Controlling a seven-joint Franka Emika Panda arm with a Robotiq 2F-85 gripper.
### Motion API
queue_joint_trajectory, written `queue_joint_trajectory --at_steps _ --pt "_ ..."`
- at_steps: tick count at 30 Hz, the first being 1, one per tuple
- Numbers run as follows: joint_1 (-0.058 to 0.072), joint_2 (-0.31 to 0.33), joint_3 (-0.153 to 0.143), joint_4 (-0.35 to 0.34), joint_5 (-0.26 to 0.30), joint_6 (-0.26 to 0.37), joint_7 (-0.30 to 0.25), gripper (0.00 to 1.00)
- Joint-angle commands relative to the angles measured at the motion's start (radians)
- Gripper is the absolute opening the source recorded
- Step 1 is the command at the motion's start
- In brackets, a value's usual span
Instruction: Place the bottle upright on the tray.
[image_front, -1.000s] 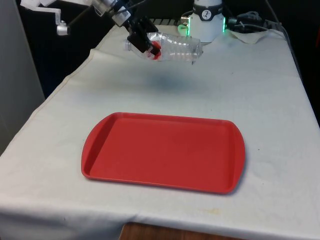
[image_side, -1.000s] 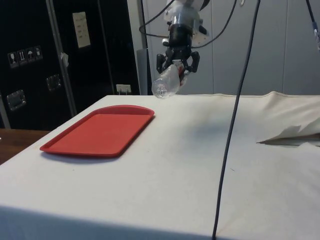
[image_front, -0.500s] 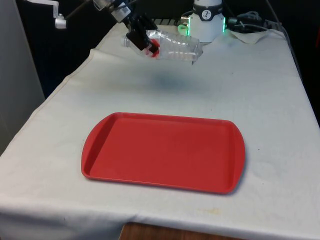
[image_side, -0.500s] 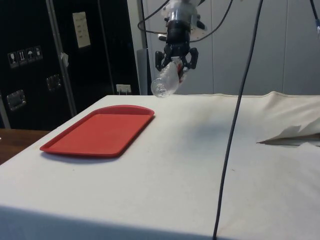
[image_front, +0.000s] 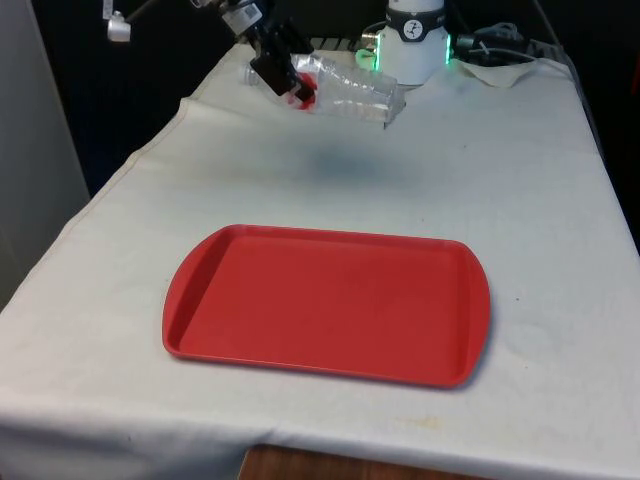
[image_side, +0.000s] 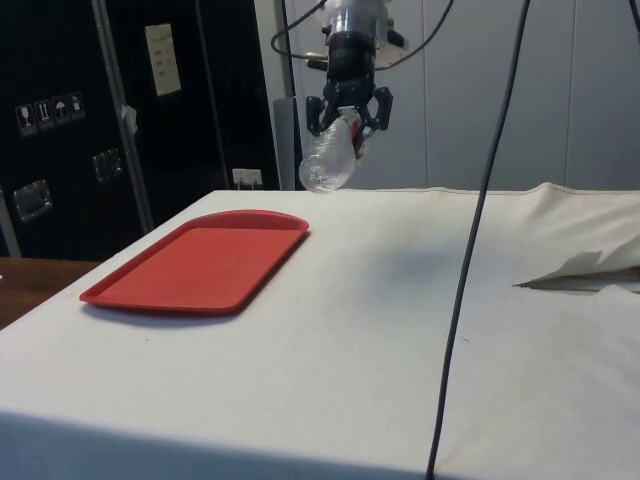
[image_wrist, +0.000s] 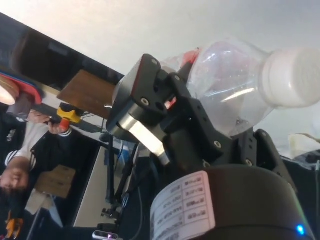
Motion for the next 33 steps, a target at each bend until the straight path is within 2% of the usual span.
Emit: queue_joint_trajectory --at_steps 1,7,8,9,16,17,18,26,27,28,33 --pt "0.011 -0.008 -0.006 -0.004 -0.008 0.017 0.012 0.33" --pt "0.011 -0.023 0.007 0.002 -0.042 0.033 0.052 0.33" --pt "0.000 -0.019 0.015 0.006 -0.041 0.019 0.047 0.33" --pt "0.010 -0.028 0.012 0.002 -0.052 0.039 0.062 0.33" --pt "0.010 -0.043 0.024 0.010 -0.088 0.052 0.104 0.33" --pt "0.000 -0.035 0.030 0.016 -0.083 0.035 0.095 0.33" --pt "0.010 -0.046 0.028 0.013 -0.099 0.055 0.116 0.33" --pt "0.009 -0.064 0.046 0.021 -0.147 0.072 0.169 0.33" --pt "0.000 -0.055 0.048 0.023 -0.132 0.054 0.150 0.33" --pt "0.009 -0.066 0.048 0.022 -0.151 0.074 0.174 0.33" --pt "0.009 -0.076 0.059 0.030 -0.185 0.080 0.210 0.33"
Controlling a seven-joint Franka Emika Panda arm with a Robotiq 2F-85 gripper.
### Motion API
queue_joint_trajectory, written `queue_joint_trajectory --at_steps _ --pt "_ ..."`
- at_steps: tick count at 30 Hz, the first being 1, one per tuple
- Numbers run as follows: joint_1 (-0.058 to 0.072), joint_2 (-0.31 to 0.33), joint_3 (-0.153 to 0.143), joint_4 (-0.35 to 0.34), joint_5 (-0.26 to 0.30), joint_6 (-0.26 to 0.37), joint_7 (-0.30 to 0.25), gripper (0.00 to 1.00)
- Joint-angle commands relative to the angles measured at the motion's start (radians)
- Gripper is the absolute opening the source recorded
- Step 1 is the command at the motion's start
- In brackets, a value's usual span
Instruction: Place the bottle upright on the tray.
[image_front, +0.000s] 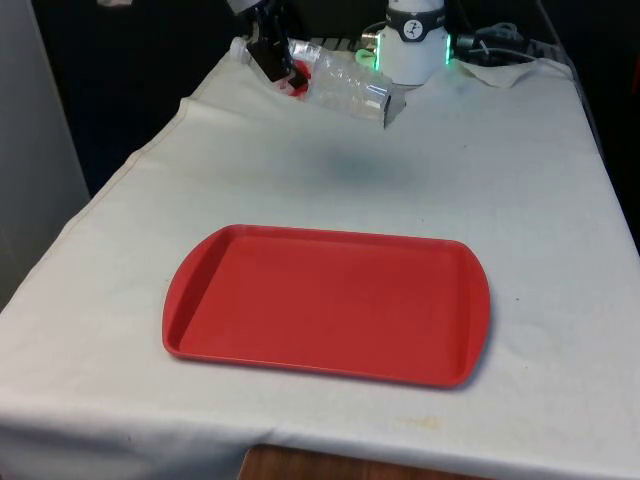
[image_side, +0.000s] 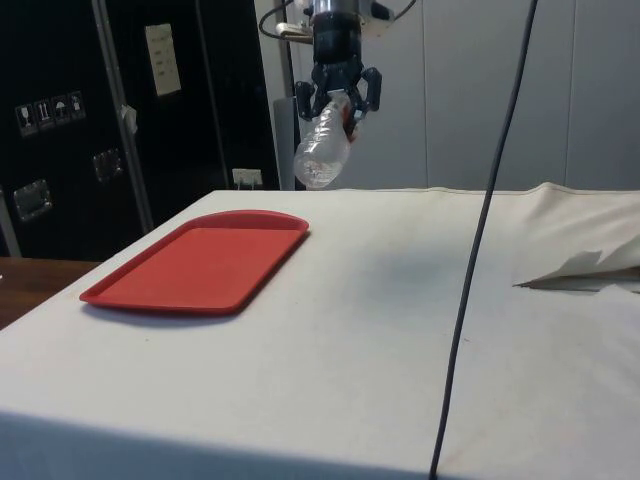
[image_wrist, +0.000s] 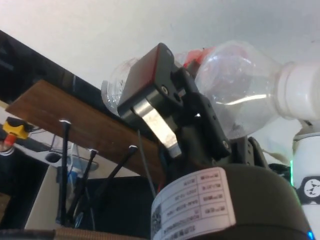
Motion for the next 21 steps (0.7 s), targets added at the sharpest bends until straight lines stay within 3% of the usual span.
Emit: queue_joint_trajectory --at_steps 1,2,3,8,9,10,18,19,20,21 --pt "0.009 -0.008 -0.002 -0.002 -0.015 0.018 0.019 0.33" --pt "0.000 -0.002 0.002 0.002 -0.006 0.001 0.006 0.33" --pt "0.009 -0.010 -0.001 -0.001 -0.020 0.019 0.024 0.33" --pt "0.010 -0.016 0.009 0.007 -0.052 0.023 0.057 0.33" --pt "0.000 -0.008 0.013 0.013 -0.043 0.004 0.043 0.33" --pt "0.010 -0.018 0.010 0.008 -0.057 0.024 0.061 0.33" --pt "0.008 -0.033 0.033 0.012 -0.115 0.042 0.114 0.33" --pt "0.000 -0.026 0.035 0.015 -0.102 0.024 0.098 0.33" --pt "0.008 -0.035 0.035 0.012 -0.121 0.044 0.119 0.33" --pt "0.008 -0.036 0.037 0.012 -0.127 0.046 0.124 0.33"
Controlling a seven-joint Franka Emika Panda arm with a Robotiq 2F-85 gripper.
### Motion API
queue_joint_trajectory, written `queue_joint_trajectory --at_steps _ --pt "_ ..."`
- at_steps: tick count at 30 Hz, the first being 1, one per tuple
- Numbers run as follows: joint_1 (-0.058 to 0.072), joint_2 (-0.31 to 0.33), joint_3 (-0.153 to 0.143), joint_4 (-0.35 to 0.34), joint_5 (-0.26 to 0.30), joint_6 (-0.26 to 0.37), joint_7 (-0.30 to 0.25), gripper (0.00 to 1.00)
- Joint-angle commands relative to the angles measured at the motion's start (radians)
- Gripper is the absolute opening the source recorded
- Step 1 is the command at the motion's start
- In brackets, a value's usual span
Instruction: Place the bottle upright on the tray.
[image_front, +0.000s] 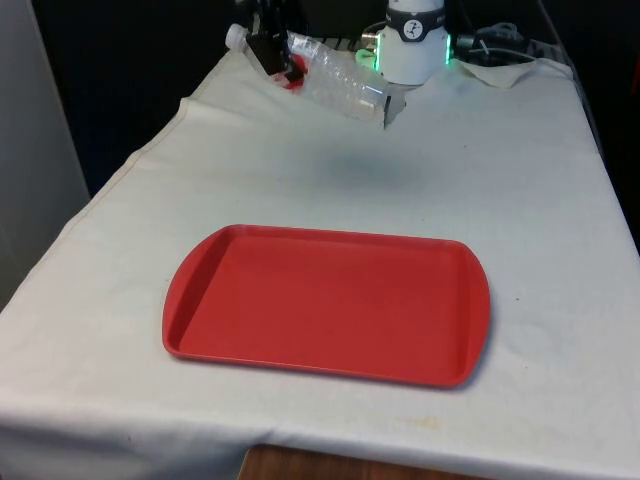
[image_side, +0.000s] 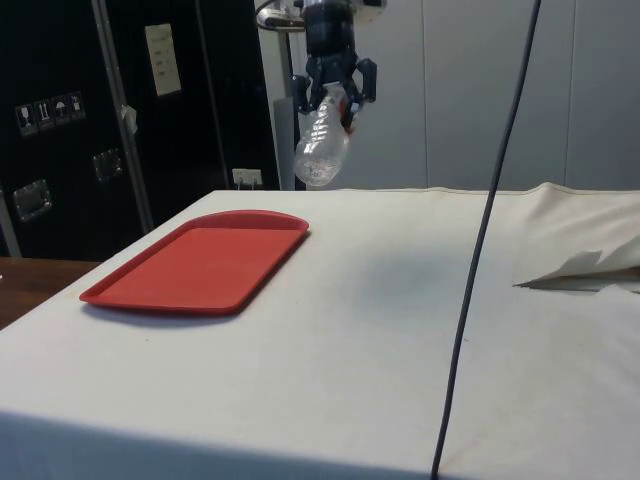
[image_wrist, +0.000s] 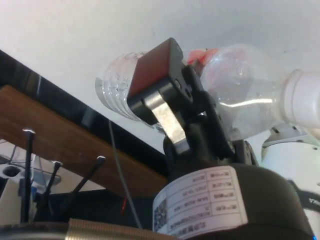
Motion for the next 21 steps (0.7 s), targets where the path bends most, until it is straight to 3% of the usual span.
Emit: queue_joint_trajectory --at_steps 1,7,8,9,15,16,17,21 --pt "0.009 -0.009 -0.001 -0.003 -0.019 0.019 0.021 0.33" --pt "0.009 -0.015 0.011 0.001 -0.058 0.027 0.053 0.33" --pt "0.000 -0.008 0.014 0.006 -0.045 0.008 0.038 0.33" --pt "0.009 -0.016 0.013 0.002 -0.065 0.028 0.058 0.33" --pt "0.009 -0.022 0.027 0.005 -0.109 0.037 0.095 0.33" --pt "0.000 -0.014 0.031 0.010 -0.098 0.022 0.079 0.33" --pt "0.008 -0.024 0.031 0.006 -0.122 0.040 0.105 0.33" --pt "0.008 -0.028 0.040 0.008 -0.148 0.044 0.127 0.33"
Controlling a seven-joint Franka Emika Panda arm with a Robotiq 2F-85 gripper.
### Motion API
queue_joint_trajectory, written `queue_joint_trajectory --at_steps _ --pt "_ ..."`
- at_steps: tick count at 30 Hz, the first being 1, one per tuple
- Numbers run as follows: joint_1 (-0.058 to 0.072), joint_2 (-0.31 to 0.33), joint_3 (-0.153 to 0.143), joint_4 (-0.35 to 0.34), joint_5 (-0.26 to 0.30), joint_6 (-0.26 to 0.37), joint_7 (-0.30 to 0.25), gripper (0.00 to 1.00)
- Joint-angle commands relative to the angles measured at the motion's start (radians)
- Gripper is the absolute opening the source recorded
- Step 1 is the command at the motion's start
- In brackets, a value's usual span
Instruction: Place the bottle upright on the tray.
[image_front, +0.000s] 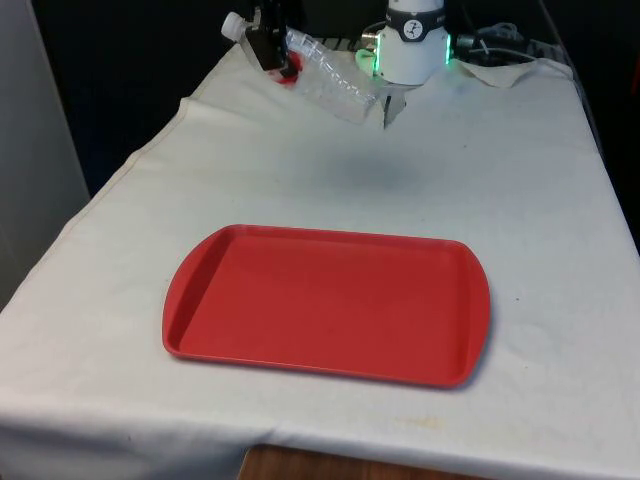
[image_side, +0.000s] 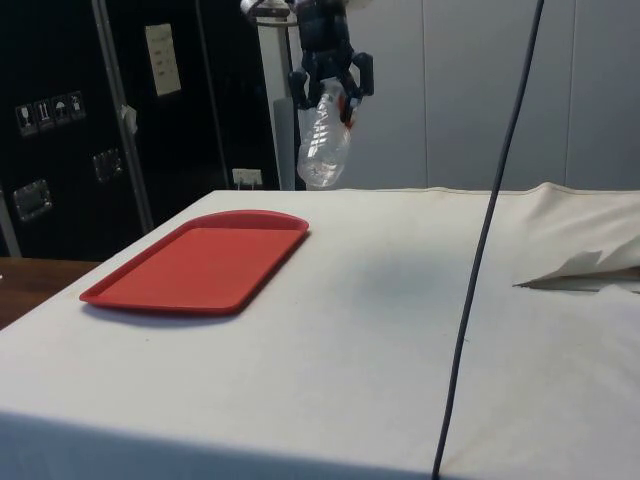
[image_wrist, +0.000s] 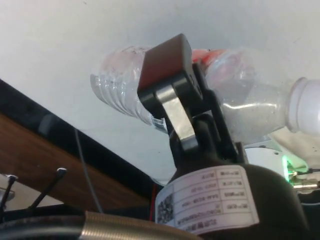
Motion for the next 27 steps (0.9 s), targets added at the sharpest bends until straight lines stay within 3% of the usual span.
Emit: queue_joint_trajectory --at_steps 1,2,3,9,10,11,13,18,19,20,27 --pt "0.008 -0.007 -0.002 -0.004 -0.015 0.017 0.019 0.33" --pt "0.000 -0.001 0.002 0.000 -0.007 0.001 0.006 0.33" --pt "0.008 -0.007 0.000 -0.003 -0.023 0.018 0.025 0.33" --pt "0.008 -0.010 0.015 0.007 -0.074 0.019 0.067 0.33" --pt "0.000 -0.002 0.017 0.012 -0.058 0.003 0.048 0.33" --pt "0.008 -0.010 0.017 0.008 -0.080 0.019 0.072 0.33" --pt "0.009 -0.011 0.022 0.010 -0.094 0.020 0.083 0.33" --pt "0.008 -0.014 0.039 0.013 -0.138 0.022 0.115 0.33" --pt "0.000 -0.007 0.041 0.019 -0.124 0.005 0.098 0.33" --pt "0.008 -0.015 0.041 0.014 -0.145 0.023 0.120 0.33" --pt "0.008 -0.017 0.064 0.014 -0.205 0.030 0.155 0.33"
